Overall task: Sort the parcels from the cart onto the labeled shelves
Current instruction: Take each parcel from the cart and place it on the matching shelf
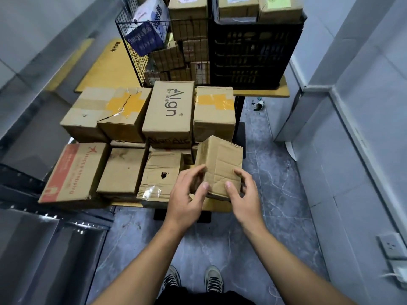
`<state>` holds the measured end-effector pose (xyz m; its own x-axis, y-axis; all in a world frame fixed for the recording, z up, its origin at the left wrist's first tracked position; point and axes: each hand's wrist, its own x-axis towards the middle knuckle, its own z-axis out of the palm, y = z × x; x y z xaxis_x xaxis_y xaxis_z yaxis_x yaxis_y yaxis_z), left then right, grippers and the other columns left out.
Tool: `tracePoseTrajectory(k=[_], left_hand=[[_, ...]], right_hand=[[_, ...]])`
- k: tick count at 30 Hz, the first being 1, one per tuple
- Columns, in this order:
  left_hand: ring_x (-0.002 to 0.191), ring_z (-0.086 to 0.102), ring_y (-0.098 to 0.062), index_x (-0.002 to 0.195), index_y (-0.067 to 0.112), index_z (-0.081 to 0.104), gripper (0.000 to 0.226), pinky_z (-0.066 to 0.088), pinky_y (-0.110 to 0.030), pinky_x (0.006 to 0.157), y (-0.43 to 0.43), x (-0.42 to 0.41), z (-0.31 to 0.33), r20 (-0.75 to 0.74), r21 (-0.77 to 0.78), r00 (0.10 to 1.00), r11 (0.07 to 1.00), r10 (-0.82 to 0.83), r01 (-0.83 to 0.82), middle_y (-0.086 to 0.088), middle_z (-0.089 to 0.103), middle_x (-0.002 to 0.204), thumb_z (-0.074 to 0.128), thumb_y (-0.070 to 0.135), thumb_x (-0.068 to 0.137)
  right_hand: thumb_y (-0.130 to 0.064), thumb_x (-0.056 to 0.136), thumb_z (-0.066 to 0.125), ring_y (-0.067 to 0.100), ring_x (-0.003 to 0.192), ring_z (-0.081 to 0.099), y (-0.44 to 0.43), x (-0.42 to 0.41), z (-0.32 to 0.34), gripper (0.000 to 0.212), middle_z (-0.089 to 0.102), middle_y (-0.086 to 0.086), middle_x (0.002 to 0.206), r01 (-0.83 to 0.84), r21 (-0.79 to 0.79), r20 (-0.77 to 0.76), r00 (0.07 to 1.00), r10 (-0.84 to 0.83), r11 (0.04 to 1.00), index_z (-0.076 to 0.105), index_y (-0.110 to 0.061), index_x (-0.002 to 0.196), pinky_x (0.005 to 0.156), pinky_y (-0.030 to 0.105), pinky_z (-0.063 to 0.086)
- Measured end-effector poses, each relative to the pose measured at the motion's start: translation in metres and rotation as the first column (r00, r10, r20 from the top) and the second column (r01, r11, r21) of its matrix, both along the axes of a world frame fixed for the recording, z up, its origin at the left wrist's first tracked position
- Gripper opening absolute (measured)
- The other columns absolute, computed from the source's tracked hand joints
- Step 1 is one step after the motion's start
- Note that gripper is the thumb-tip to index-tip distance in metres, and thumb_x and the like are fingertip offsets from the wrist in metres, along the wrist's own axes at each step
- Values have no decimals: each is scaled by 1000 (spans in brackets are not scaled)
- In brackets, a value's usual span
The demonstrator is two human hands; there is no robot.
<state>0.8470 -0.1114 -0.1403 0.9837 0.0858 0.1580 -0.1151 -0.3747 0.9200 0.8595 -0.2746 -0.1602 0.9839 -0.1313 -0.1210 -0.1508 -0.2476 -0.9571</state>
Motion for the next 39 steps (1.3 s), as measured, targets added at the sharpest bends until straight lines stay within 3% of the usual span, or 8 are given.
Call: tracePoseTrajectory(k=[5,9,18,24,28,32,36,39], left_hand=[[118,53,-4,128,33,55,38,47,-24,99,7,2,15,58,29,987,988,150,-152,7,55,124,56,27,90],[122,52,-1,135,37,47,52,46,-22,101,16,1,22,-87,-58,991,993,100,-105,8,51,134,62,41,85],[121,57,-7,138,32,48,55,51,-36,101,5,-13,40,-58,-245,996,967,61,-73,9,56,134,69,17,89],[120,59,-15,133,40,49,49,52,-36,96,9,-12,51,-19,-360,999,932,33,-37,5,62,123,61,23,89],[116,59,-8,132,30,56,44,53,-37,96,13,-8,43,32,-113,992,986,125,-121,5,60,125,63,26,89],[118,53,3,133,25,56,46,51,-17,91,13,-11,44,36,-121,989,983,144,-139,-1,53,131,71,23,89],[115,59,-4,133,32,53,54,52,-29,94,15,-14,46,-38,-203,994,974,98,-104,15,62,125,70,36,82],[114,58,-4,130,35,55,51,51,-23,90,18,-17,45,8,-126,987,979,160,-158,21,60,125,69,37,81]], right_hand=[[-53,82,64,18,122,60,-1,-1,13,40,58,-4,134,2,190,62,998,-14,982,56,-57,121,105,50,49],[-50,83,64,22,122,61,-3,-3,22,38,62,5,133,-85,234,94,993,65,968,59,-52,121,105,53,48],[-87,71,56,8,124,57,7,0,36,81,60,-10,135,-228,69,54,973,225,971,50,-40,136,106,45,47],[-46,77,70,17,109,68,7,5,49,50,73,-1,115,-123,302,38,992,117,945,61,-29,122,100,52,52],[-11,98,59,24,112,68,5,6,54,36,73,6,118,-110,522,4,992,127,846,53,-13,133,103,55,49],[-10,102,50,26,104,68,3,1,55,33,70,14,121,-86,639,-57,986,159,764,50,-14,135,89,49,56],[-14,103,50,26,104,68,1,-1,54,34,71,10,120,-134,584,-48,979,198,801,49,-22,136,80,43,55],[-16,100,58,23,105,68,0,-1,52,40,62,7,125,-167,339,123,984,132,926,52,-43,129,85,38,56]])
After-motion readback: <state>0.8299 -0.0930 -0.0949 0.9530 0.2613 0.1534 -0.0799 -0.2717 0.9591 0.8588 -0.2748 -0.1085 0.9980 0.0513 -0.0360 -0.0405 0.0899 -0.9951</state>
